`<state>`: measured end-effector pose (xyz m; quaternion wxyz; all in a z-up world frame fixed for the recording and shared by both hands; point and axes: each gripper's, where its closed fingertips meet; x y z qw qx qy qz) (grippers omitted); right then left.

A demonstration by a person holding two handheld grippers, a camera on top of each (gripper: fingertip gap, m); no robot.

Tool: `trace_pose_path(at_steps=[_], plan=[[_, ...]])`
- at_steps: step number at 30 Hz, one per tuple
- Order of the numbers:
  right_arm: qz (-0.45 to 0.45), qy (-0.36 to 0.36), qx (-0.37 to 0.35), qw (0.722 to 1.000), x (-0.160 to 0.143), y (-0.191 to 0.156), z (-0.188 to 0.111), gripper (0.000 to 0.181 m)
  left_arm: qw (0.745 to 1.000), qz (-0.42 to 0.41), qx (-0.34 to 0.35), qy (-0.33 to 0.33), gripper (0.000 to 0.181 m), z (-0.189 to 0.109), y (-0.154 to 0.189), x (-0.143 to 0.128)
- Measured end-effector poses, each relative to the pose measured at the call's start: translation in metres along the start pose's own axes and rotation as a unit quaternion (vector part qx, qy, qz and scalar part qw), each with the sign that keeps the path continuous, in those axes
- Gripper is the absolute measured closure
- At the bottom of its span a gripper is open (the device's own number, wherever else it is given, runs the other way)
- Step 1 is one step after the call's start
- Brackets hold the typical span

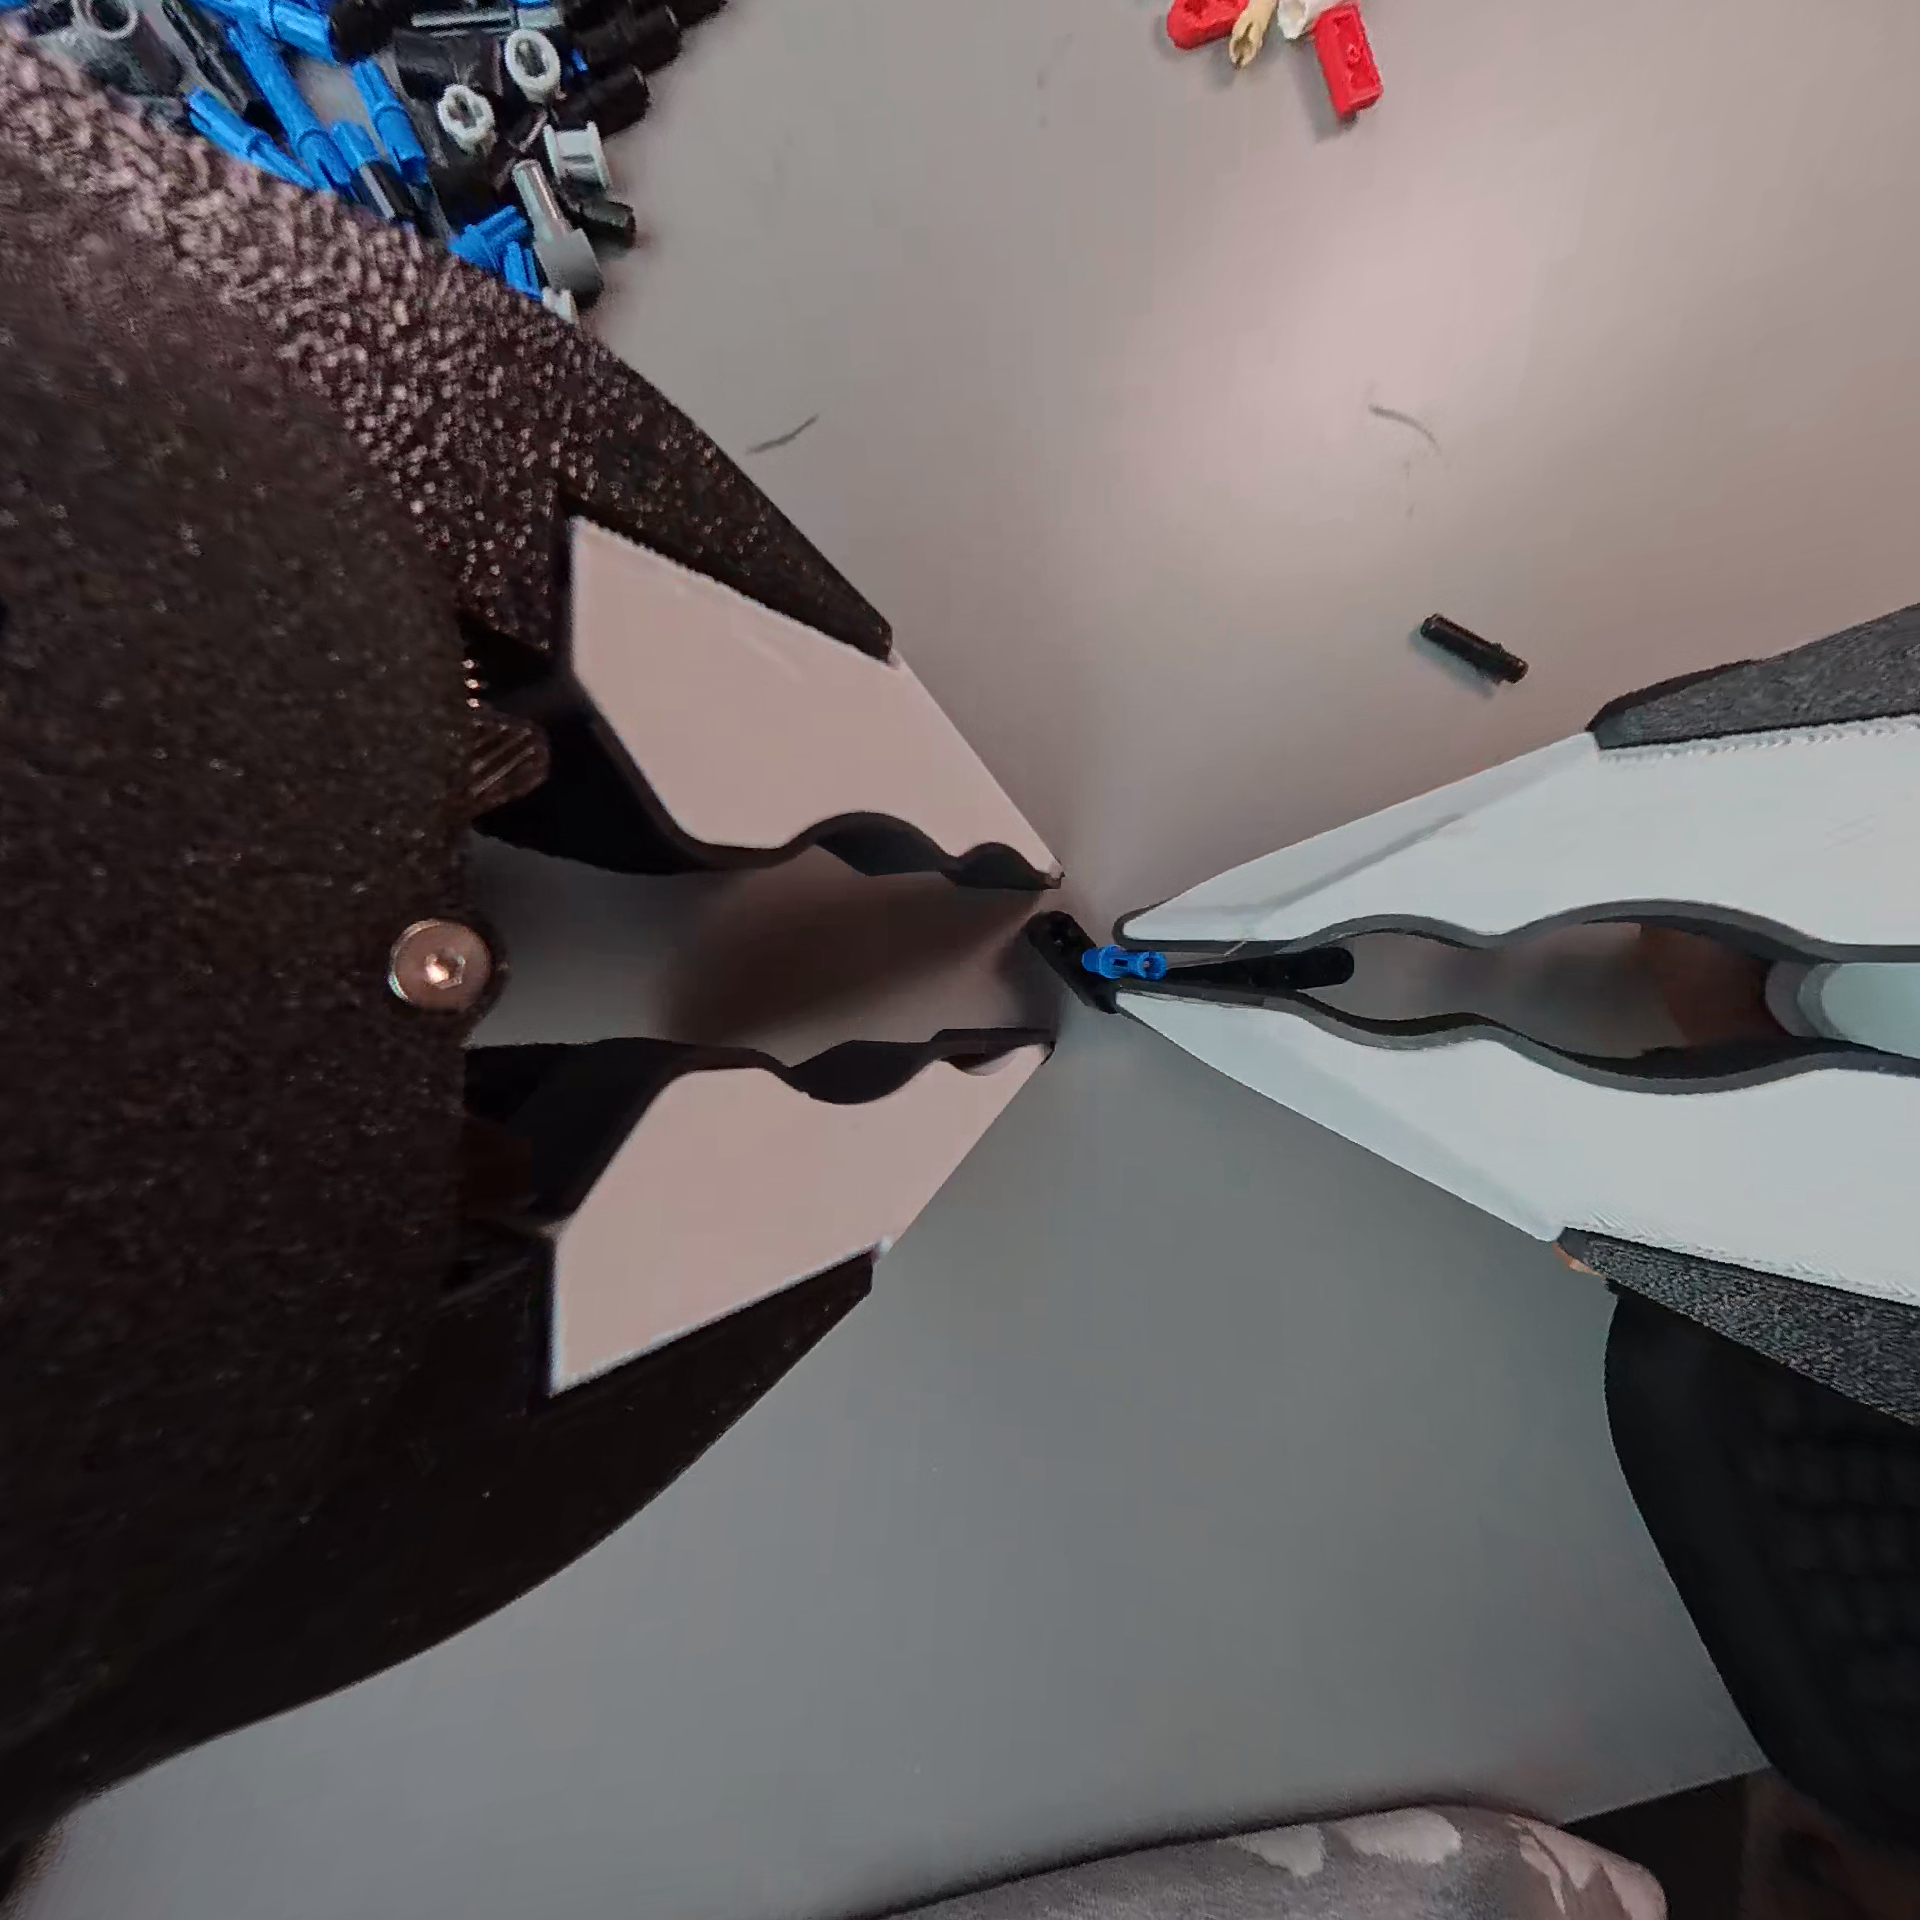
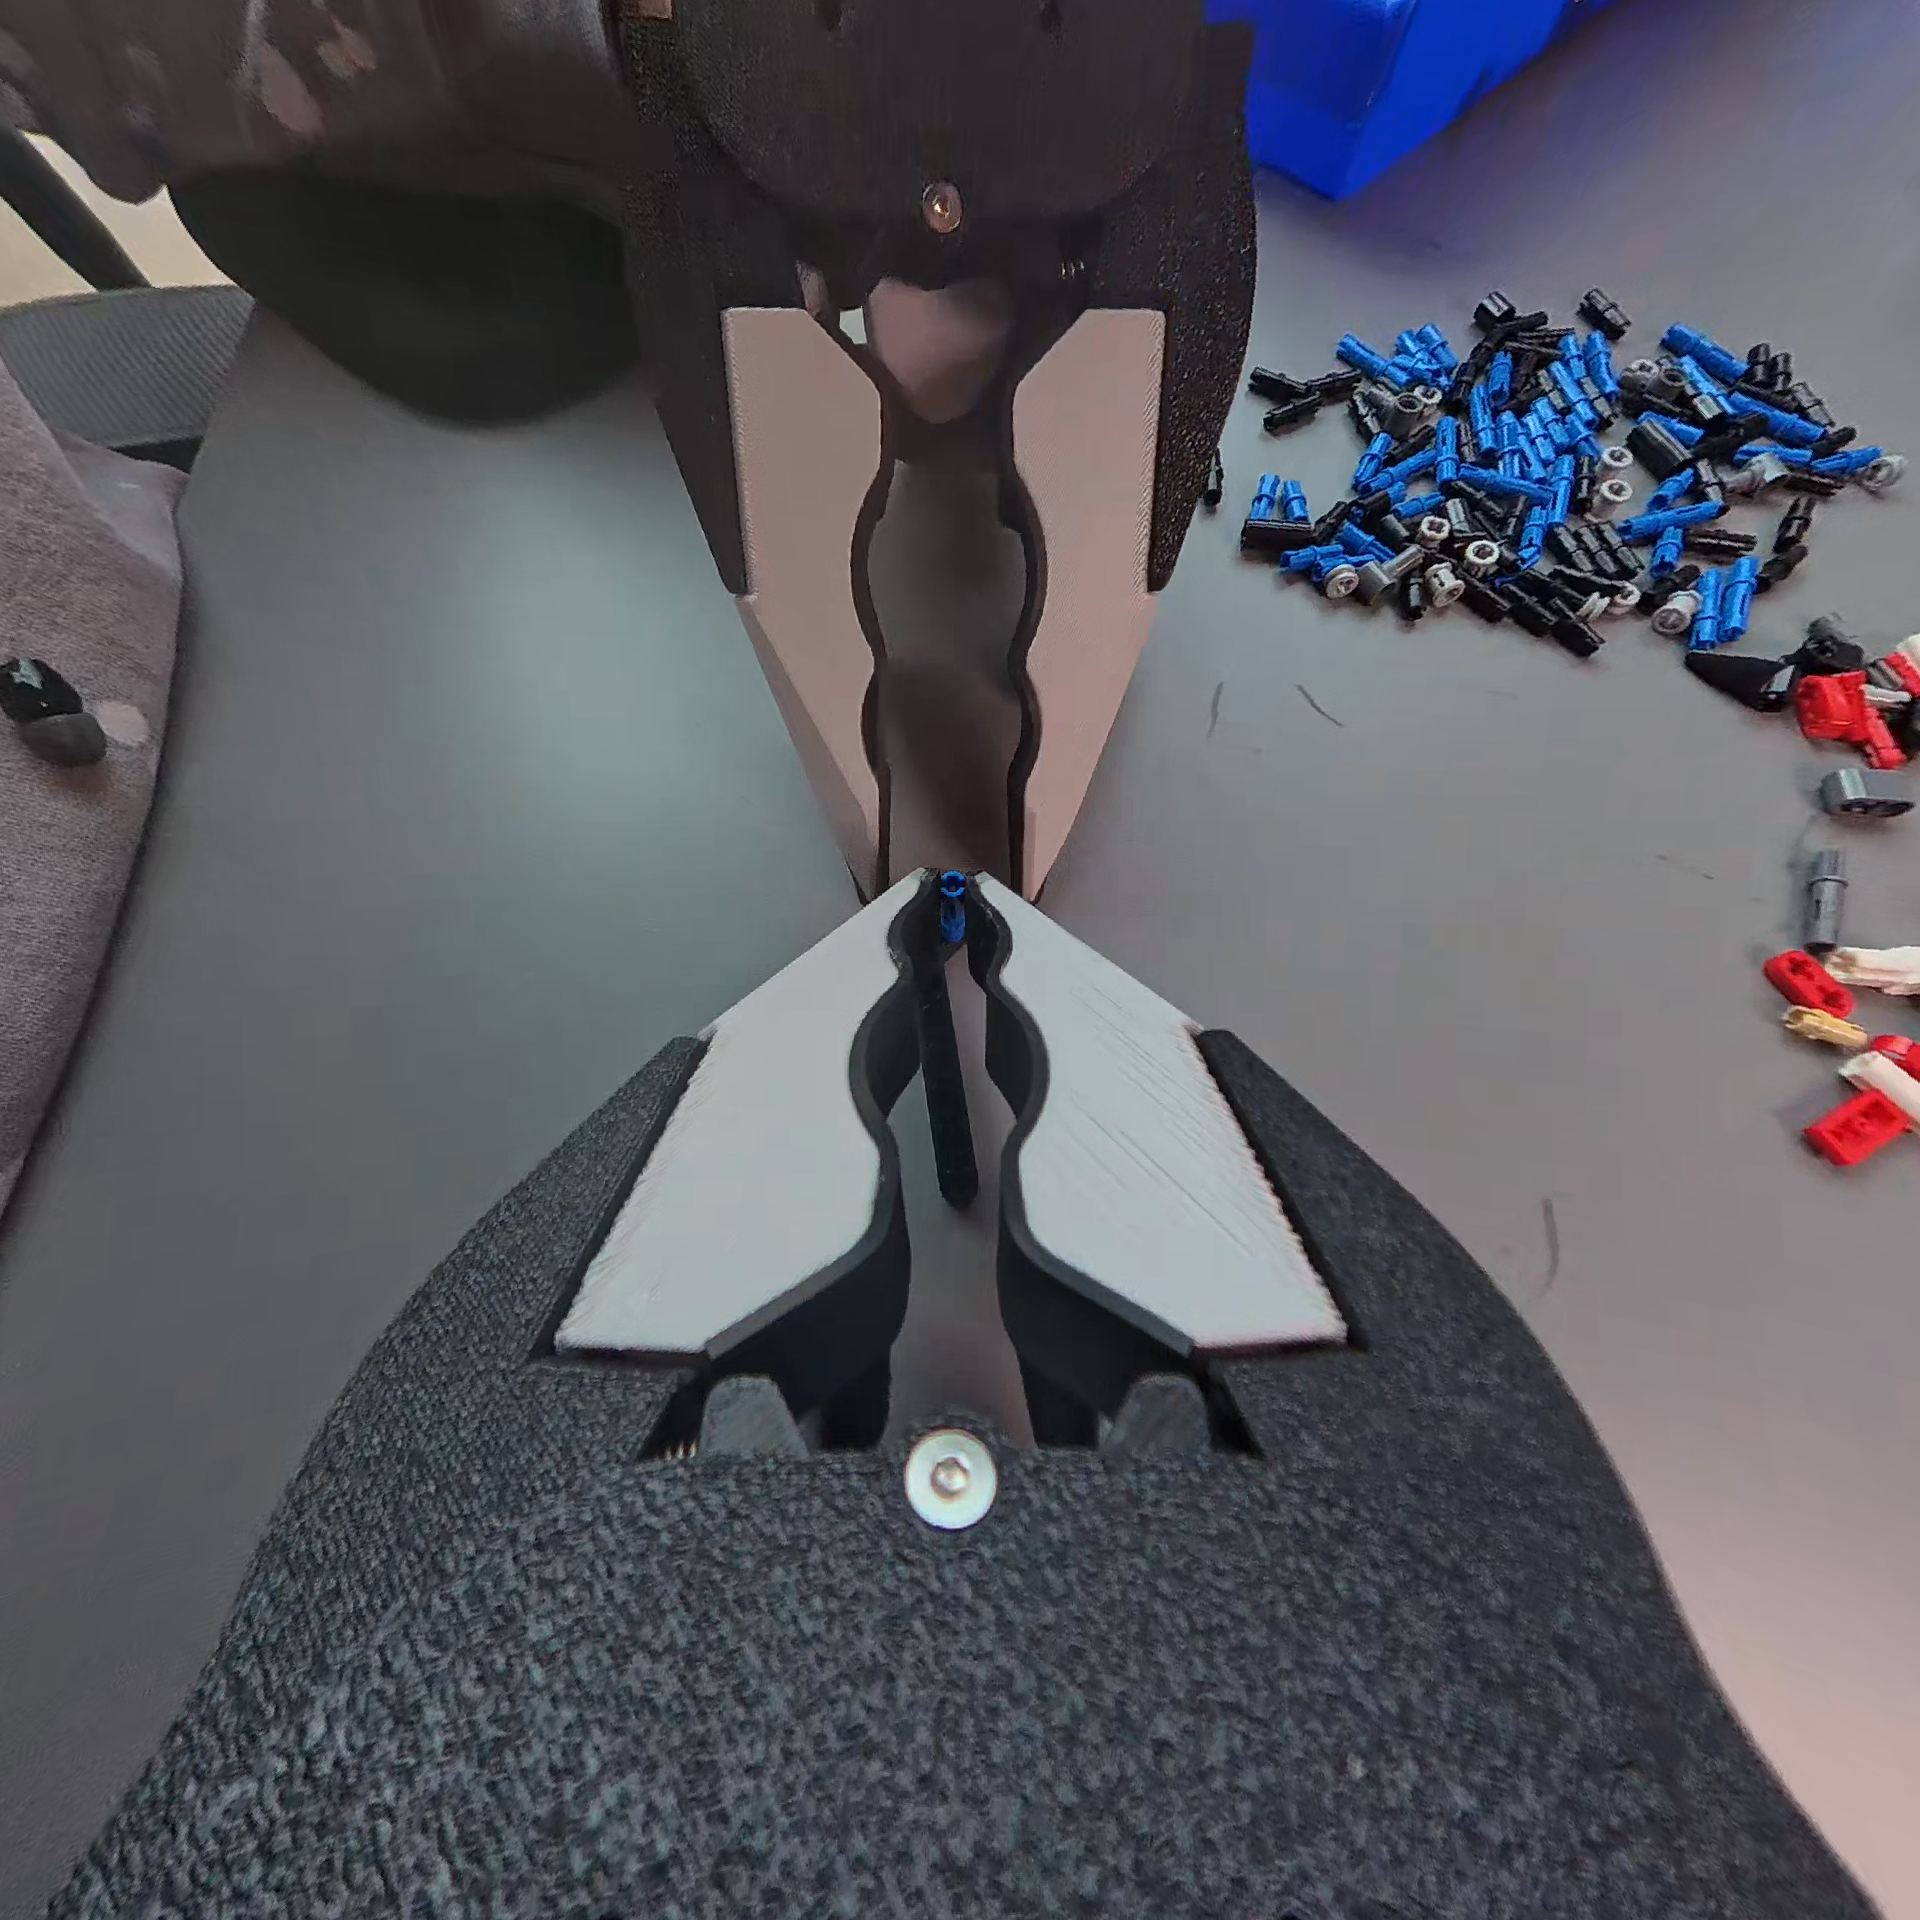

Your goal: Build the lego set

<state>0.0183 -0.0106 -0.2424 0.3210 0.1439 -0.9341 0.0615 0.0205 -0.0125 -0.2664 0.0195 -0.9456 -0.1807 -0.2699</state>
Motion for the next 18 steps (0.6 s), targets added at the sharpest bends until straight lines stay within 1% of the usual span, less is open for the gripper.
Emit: trace_pose_path(at_steps=[3, 7, 13, 18], plan=[[-0.001, 0.002, 0.001, 1.000, 0.0009, -0.0007, 0.0009, 0.177, 1.000, 0.003, 0.006, -0.001, 0.164, 0.0011, -0.0009, 0.0013], [0.003, 0.004, 0.006, 1.000, 0.0010, -0.0011, 0.0019, 0.177, 1.000, 0.007, 0.016, -0.002, 0.166, 0.0018, -0.0009, 0.0014], [0.005, 0.005, 0.008, 1.000, 0.0008, -0.0014, 0.0021, 0.177, 1.000, 0.005, 0.020, -0.001, 0.167, 0.0020, -0.0008, 0.0017], [-0.012, -0.019, -0.013, 1.000, 0.0009, -0.0017, 0.0037, 0.177, 0.999, 0.003, 0.026, 0.019, 0.163, -0.0012, -0.0014, 0.0088]])
Point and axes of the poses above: each gripper's, where its closed fingertips meet, z out along the fingers, x out of its top, y = z × x across the jaws, and after that the axes turned 15 degrees about -y, right-handed
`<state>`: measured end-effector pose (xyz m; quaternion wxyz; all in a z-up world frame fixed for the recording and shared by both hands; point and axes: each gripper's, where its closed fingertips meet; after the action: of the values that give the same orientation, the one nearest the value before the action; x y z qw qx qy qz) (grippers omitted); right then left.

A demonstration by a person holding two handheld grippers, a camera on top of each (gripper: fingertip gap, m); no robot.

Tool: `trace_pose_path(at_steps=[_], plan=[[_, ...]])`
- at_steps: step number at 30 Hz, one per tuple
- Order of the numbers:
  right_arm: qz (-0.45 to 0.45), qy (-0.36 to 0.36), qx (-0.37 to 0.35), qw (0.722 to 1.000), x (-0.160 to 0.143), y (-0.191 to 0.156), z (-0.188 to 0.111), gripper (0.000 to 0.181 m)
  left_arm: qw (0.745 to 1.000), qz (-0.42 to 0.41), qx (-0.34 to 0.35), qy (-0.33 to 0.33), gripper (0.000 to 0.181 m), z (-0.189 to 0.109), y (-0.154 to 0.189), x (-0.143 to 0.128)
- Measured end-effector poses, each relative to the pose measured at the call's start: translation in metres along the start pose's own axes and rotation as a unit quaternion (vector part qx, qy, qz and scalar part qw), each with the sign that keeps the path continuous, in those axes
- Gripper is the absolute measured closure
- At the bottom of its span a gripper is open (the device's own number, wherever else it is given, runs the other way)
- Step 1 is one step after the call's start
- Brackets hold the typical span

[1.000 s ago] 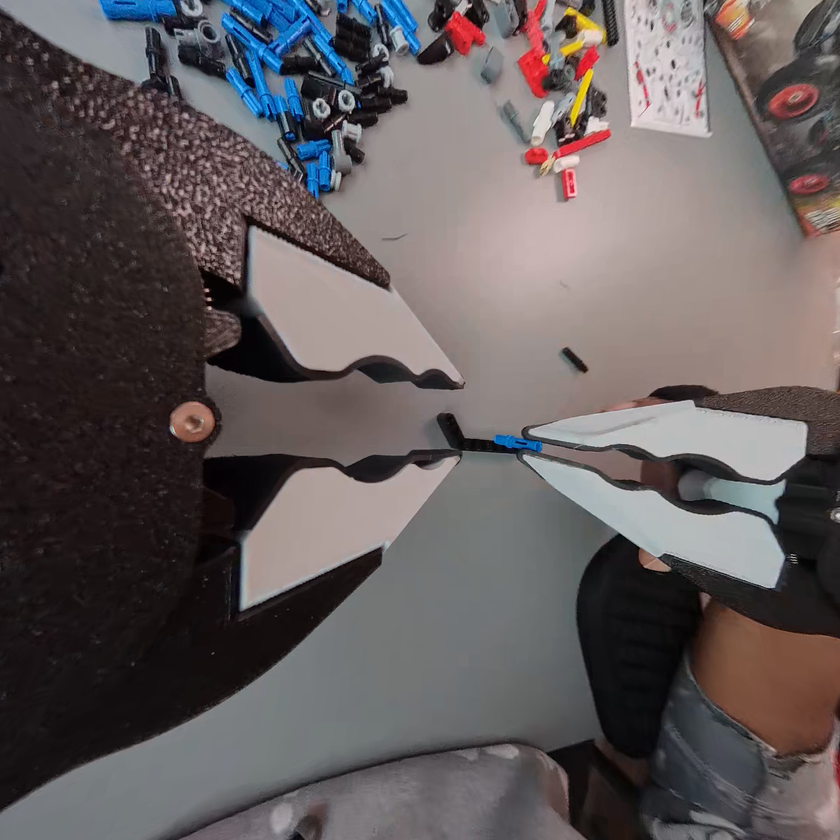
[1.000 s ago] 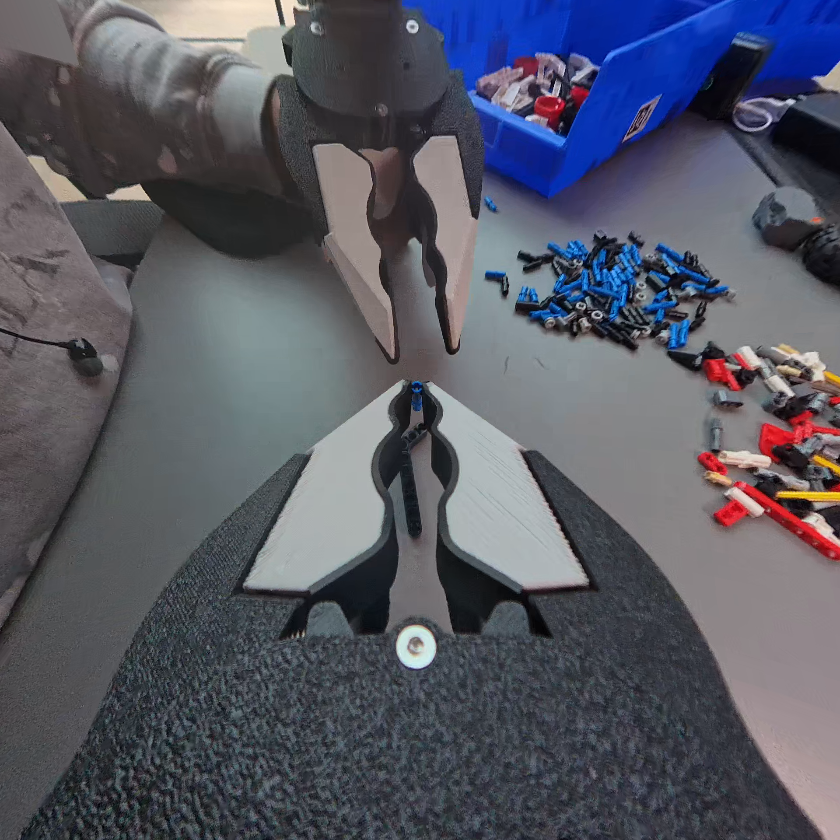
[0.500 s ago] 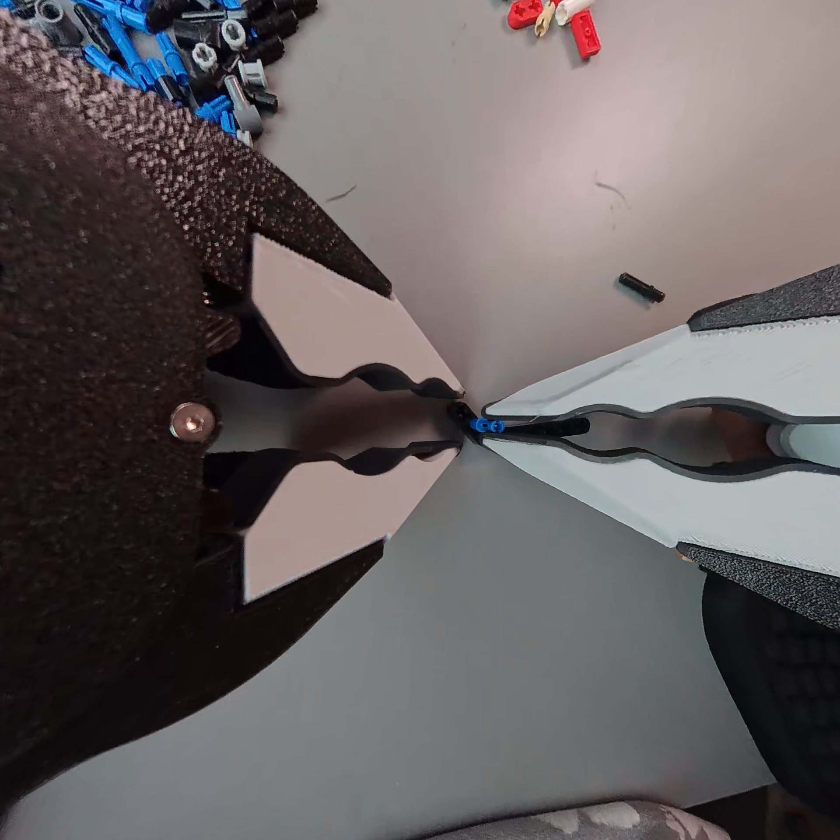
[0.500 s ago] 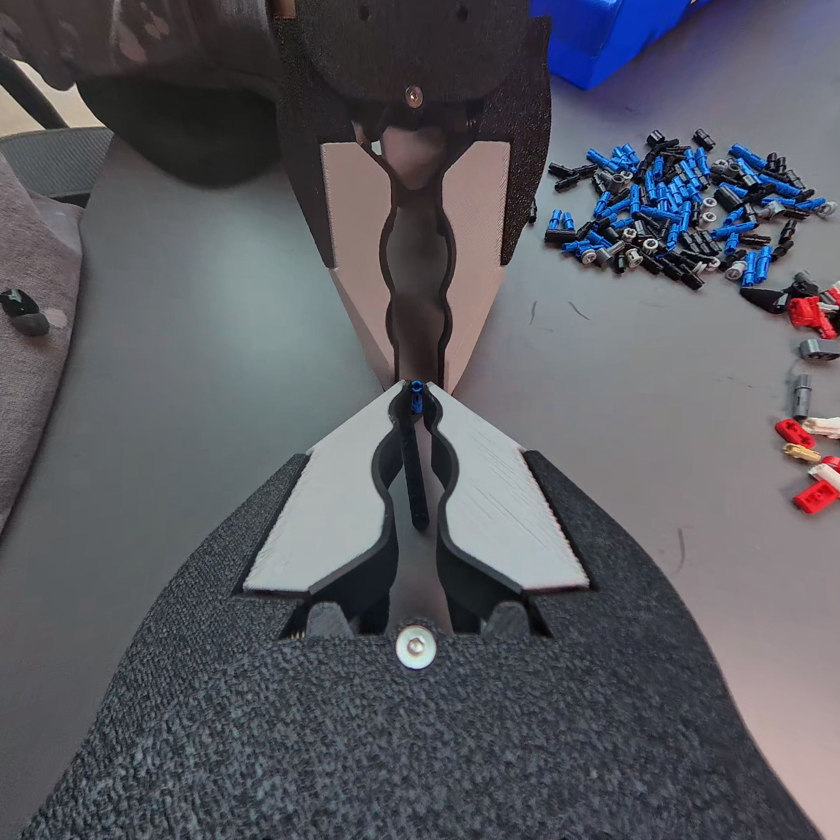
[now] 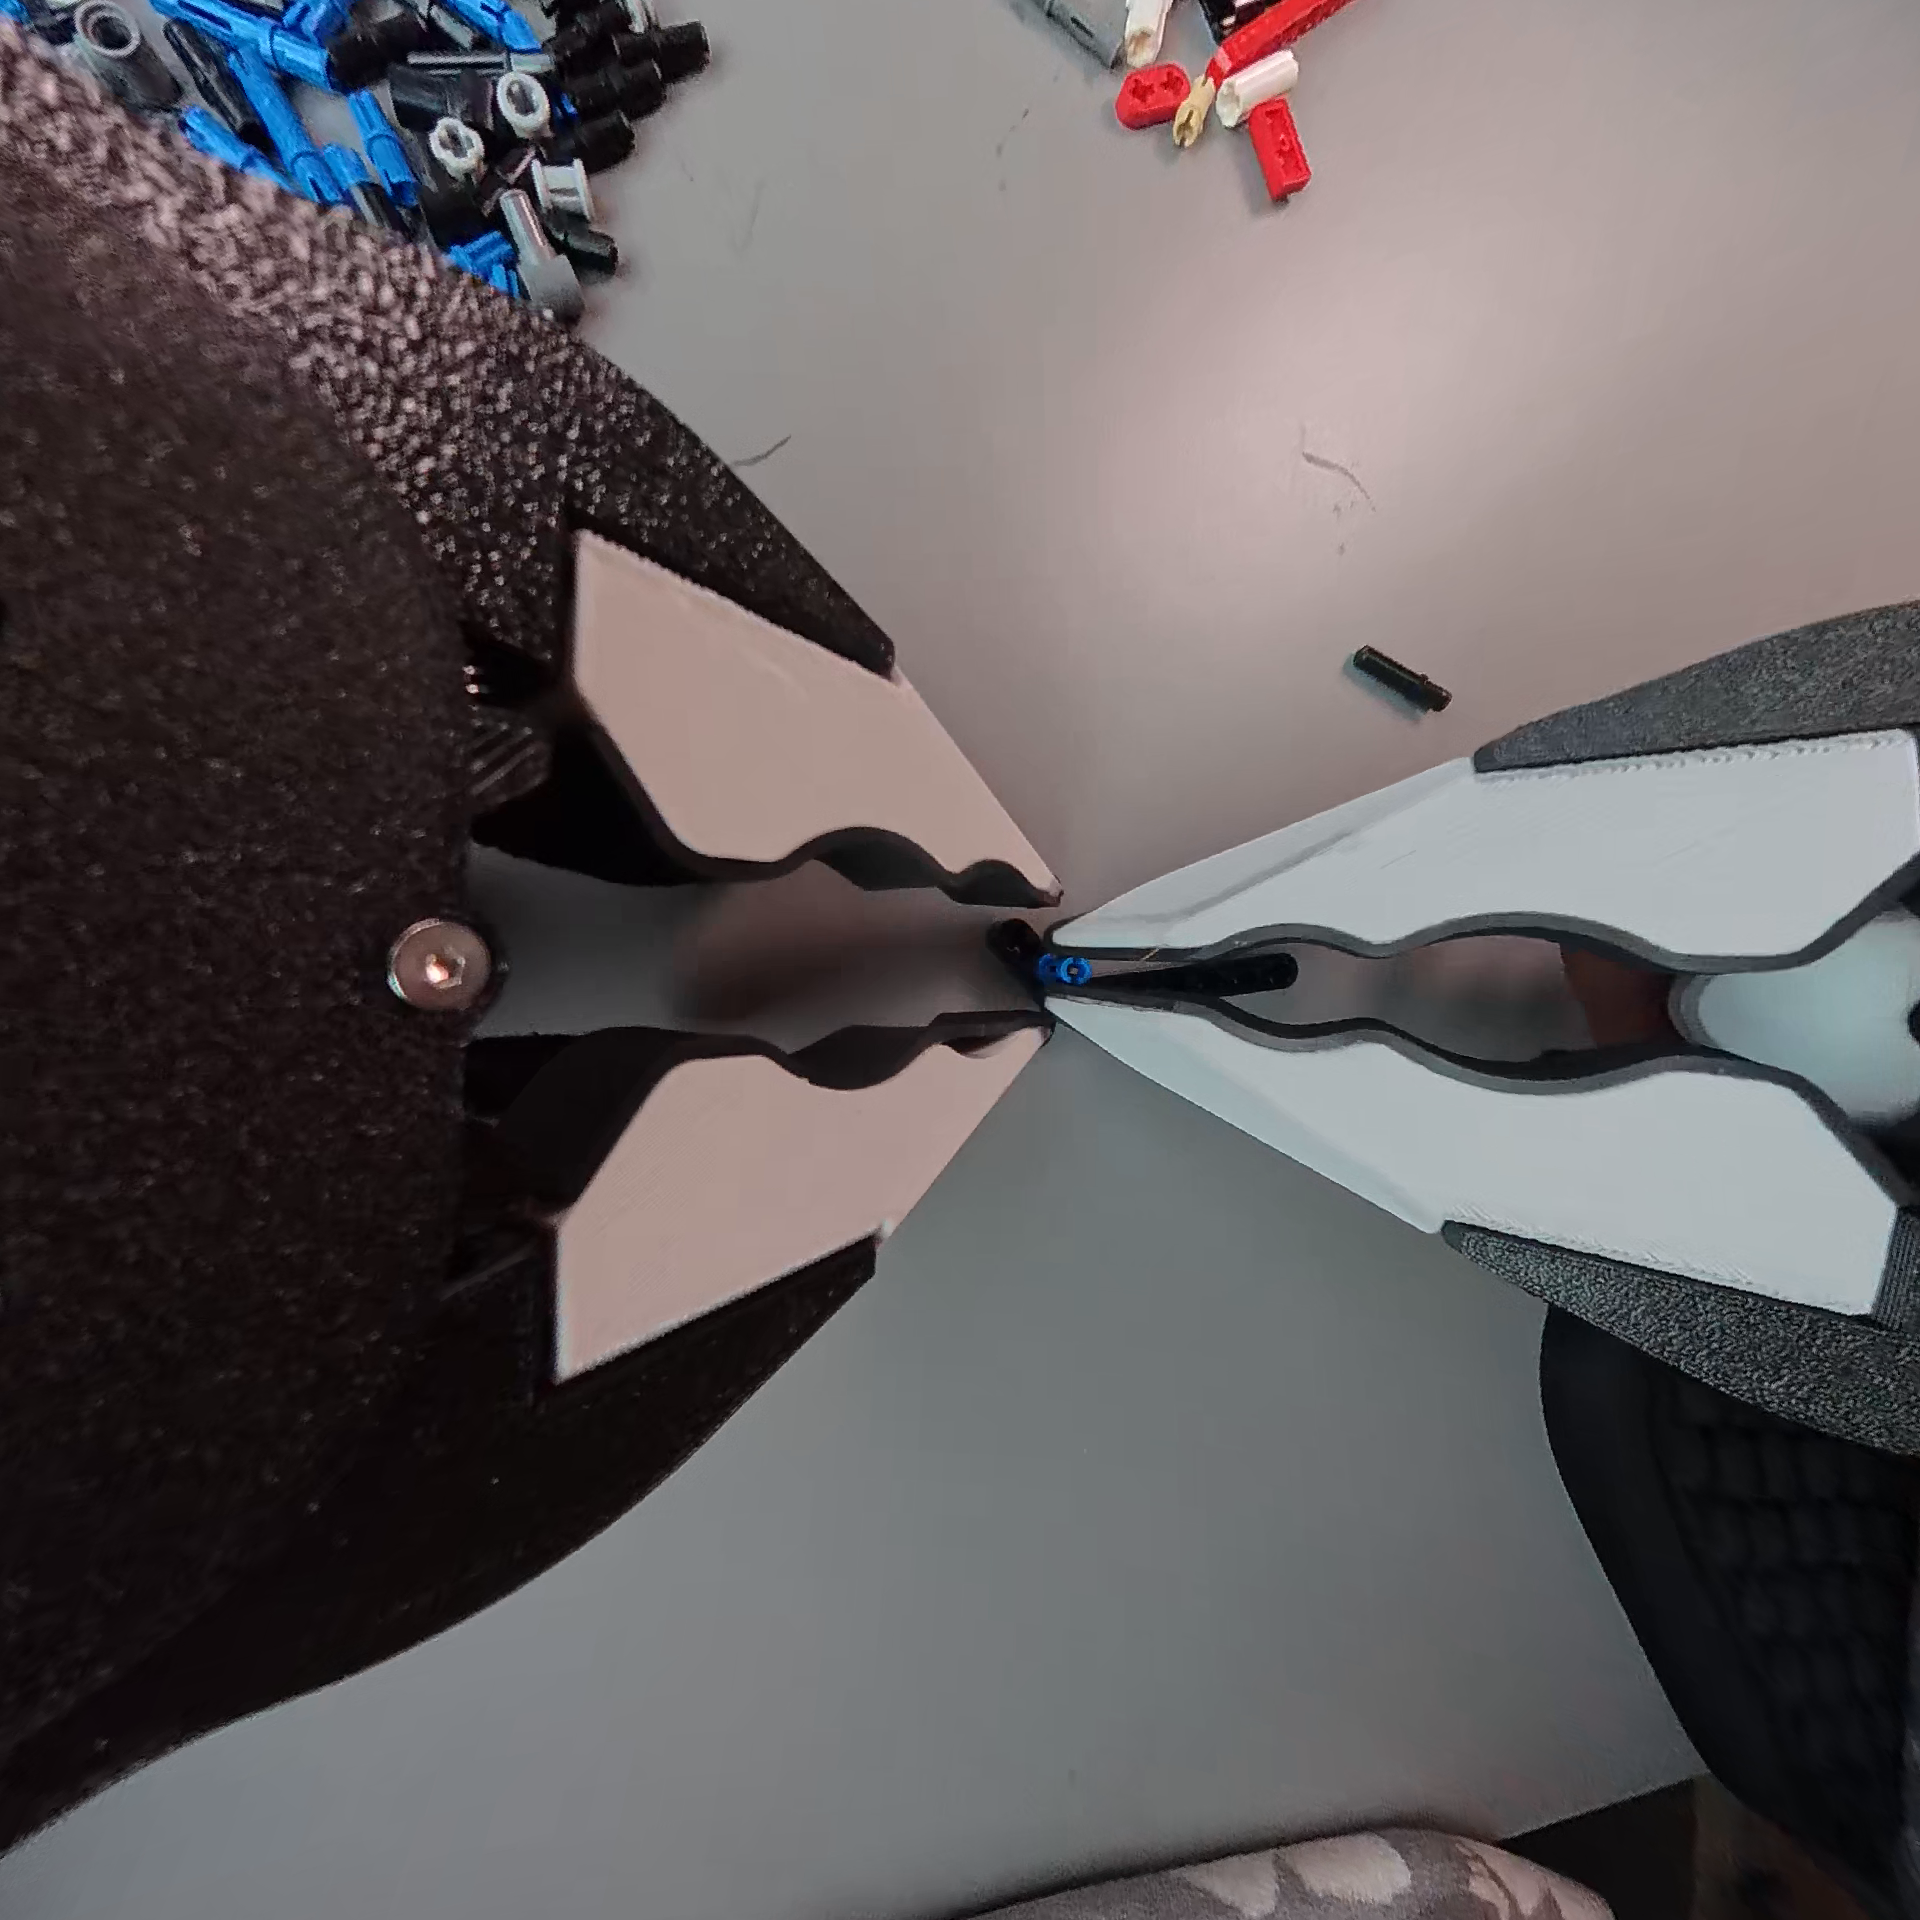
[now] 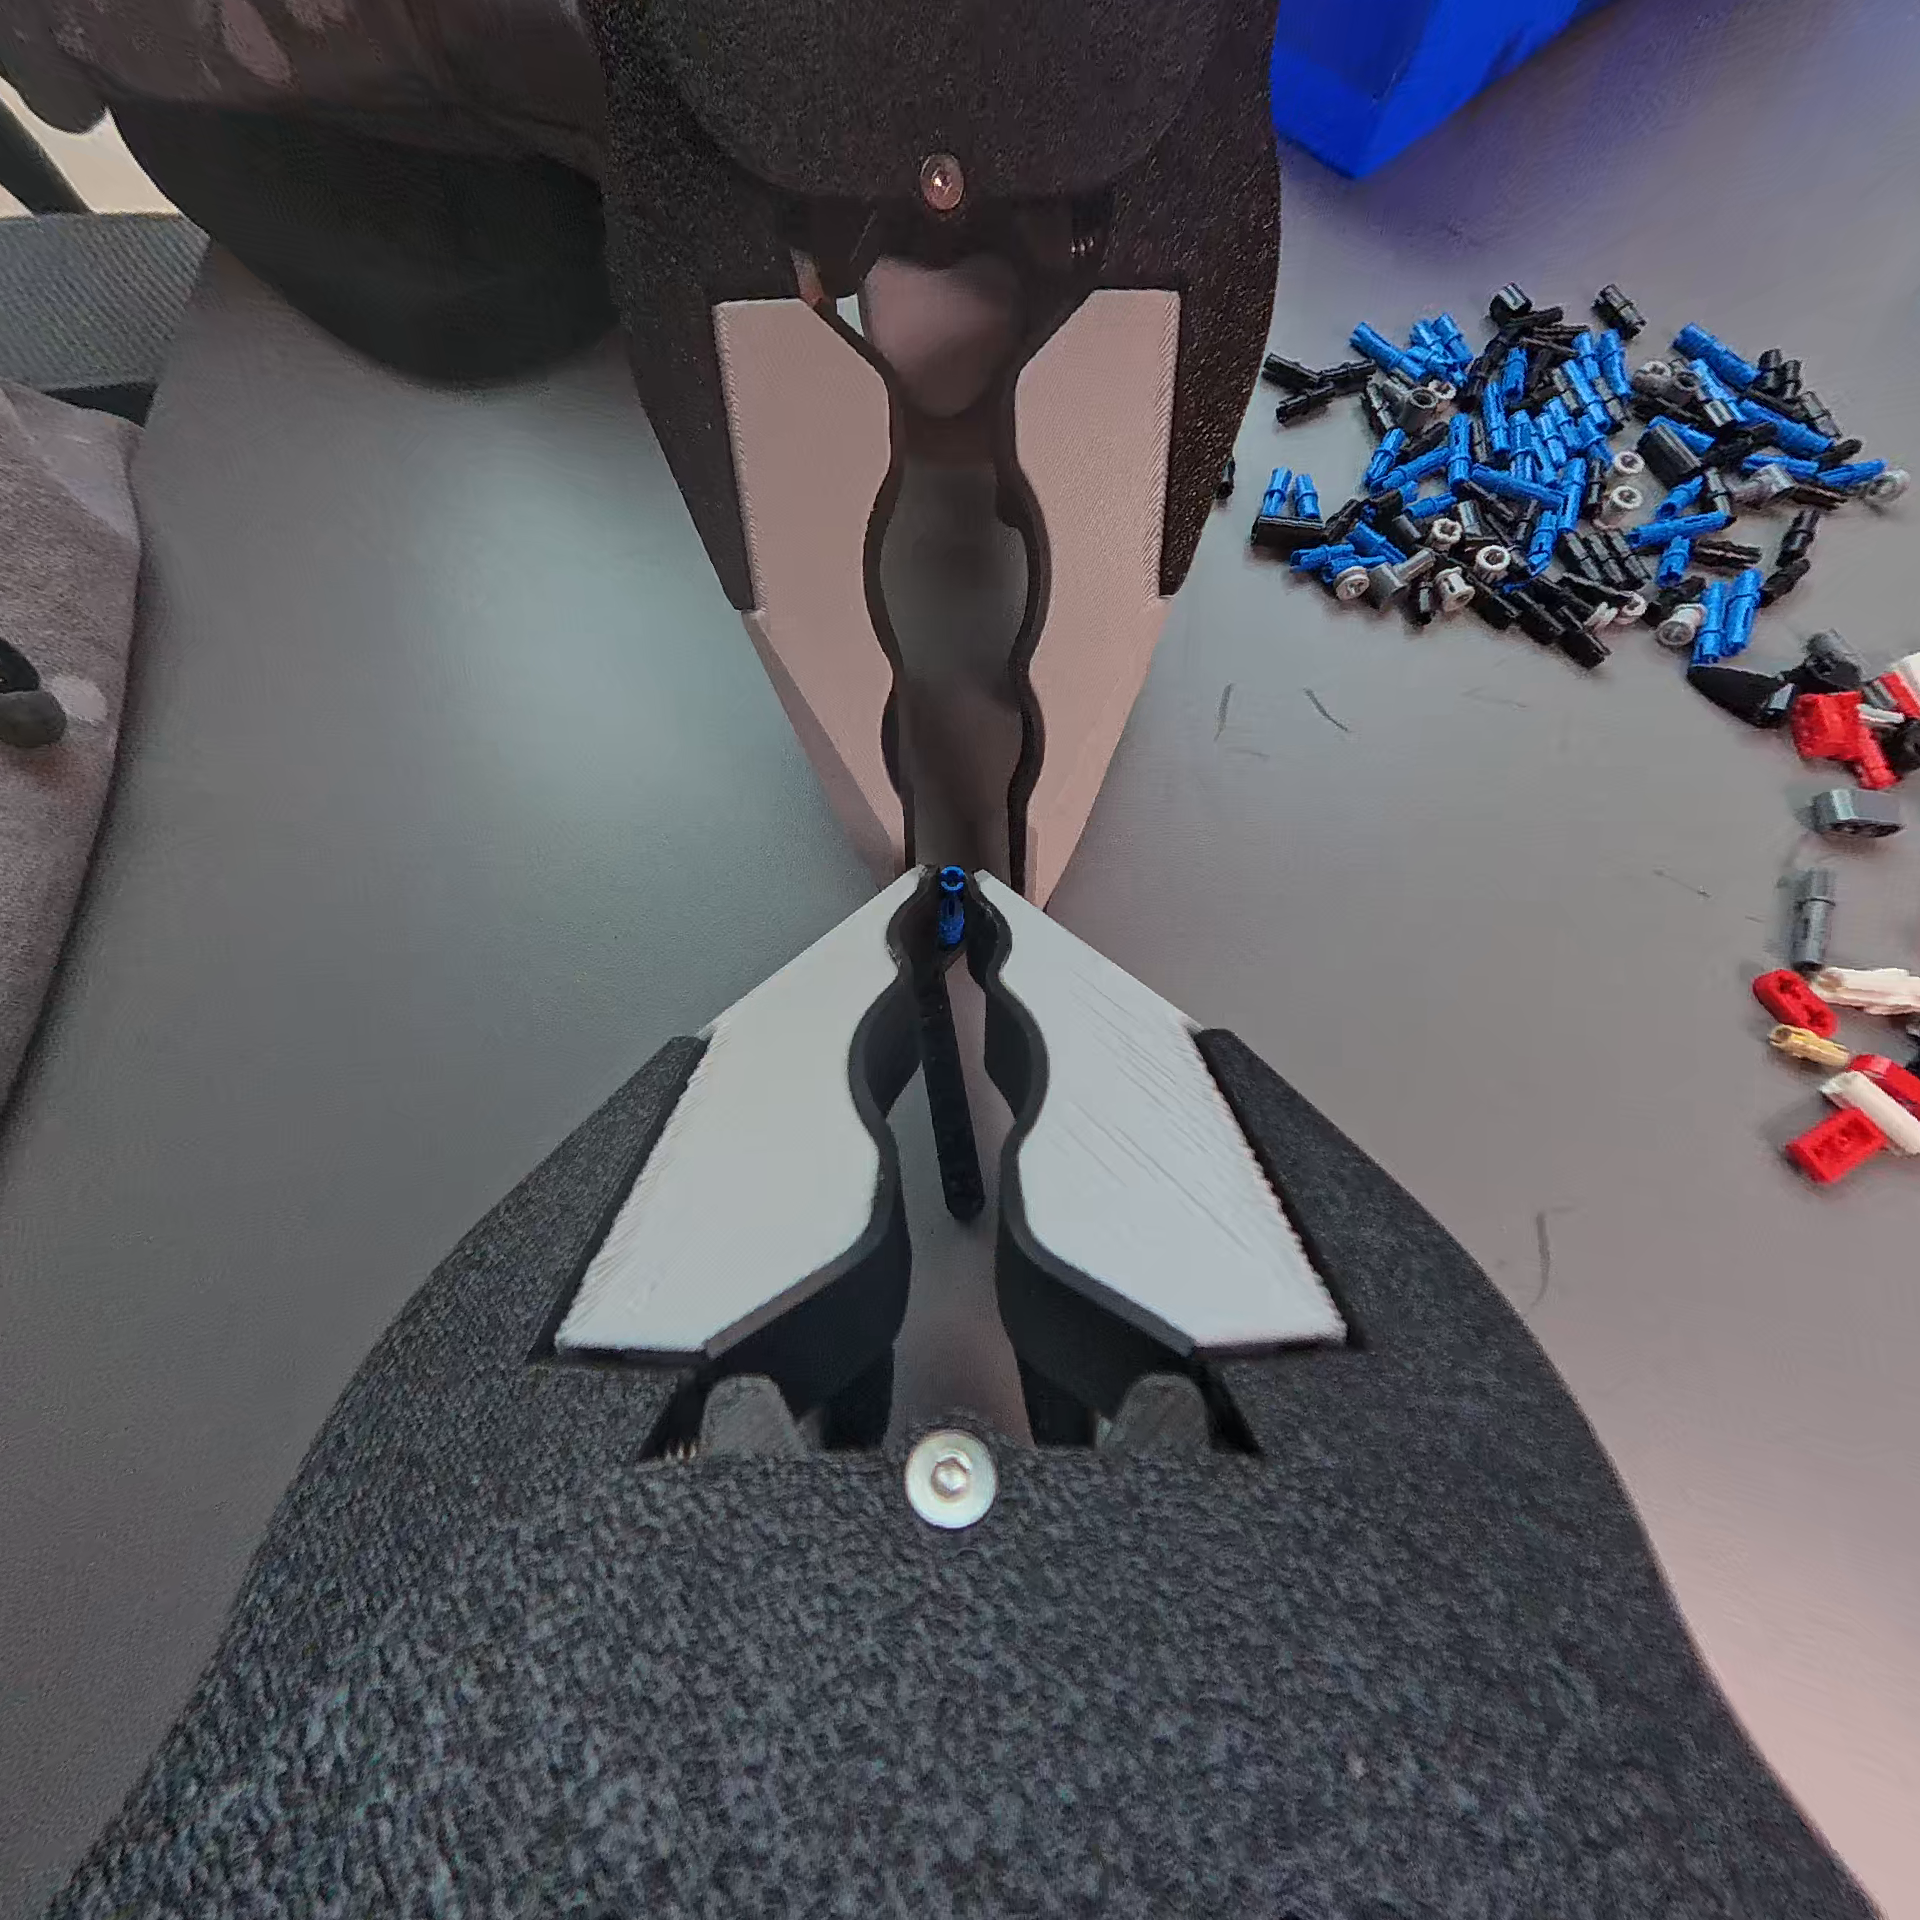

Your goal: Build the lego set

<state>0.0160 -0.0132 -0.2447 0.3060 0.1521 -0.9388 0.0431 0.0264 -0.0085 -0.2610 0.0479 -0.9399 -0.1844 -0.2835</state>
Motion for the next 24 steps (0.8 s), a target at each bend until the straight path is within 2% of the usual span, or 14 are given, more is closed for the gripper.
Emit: trace_pose_path(at_steps=[3, 13, 24], plan=[[0.005, -0.005, 0.007, 1.000, 0.000, 0.000, 0.001, 0.177, 1.000, 0.013, 0.005, -0.021, 0.165, 0.005, 0.002, -0.004], [0.028, 0.008, 0.033, 0.999, -0.006, 0.000, -0.004, 0.177, 1.000, 0.011, 0.020, -0.020, 0.174, 0.006, 0.001, -0.003], [0.023, -0.005, 0.030, 0.999, -0.012, -0.003, -0.008, 0.177, 1.000, 0.004, 0.020, -0.020, 0.175, 0.006, 0.004, -0.002]])
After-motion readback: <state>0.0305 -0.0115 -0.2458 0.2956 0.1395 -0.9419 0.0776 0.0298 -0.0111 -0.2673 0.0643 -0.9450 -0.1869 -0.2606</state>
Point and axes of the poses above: each gripper's, where its closed fingertips meet, z out along the fingers, x out of its top, y = z × x across the jaws, and after that the axes turned 15 degrees about -y, right-handed
